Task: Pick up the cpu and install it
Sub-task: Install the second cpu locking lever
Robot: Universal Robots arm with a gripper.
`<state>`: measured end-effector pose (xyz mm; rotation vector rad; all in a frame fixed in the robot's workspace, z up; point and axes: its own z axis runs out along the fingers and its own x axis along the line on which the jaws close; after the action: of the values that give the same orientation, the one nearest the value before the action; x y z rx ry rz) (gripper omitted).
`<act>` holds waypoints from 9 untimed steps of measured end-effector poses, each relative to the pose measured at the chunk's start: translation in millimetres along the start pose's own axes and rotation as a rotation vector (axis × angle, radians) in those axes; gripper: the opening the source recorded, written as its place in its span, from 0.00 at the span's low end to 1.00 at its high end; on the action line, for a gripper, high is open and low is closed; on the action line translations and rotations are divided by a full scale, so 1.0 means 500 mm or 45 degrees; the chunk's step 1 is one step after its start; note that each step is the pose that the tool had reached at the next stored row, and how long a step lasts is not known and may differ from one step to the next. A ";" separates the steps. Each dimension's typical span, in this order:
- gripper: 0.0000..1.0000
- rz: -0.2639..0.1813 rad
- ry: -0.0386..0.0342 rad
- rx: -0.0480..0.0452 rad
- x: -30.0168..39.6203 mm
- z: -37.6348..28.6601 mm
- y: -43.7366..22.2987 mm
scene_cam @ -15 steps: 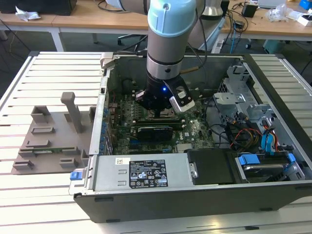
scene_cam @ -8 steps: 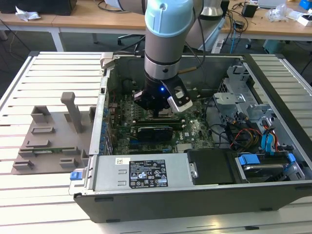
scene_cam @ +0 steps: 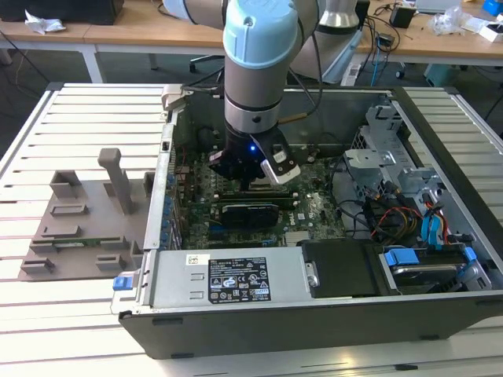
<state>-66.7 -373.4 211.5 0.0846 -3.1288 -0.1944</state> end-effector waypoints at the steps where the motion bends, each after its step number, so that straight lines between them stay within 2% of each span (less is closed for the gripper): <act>1: 0.11 0.000 0.0003 0.000 0.005 0.001 0.001; 4: 0.11 0.000 0.0001 -0.001 0.015 0.005 0.003; 9: 0.11 0.000 -0.0001 -0.005 0.016 0.009 0.007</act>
<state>-74.8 -370.0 207.2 0.0843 -3.1283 -0.2007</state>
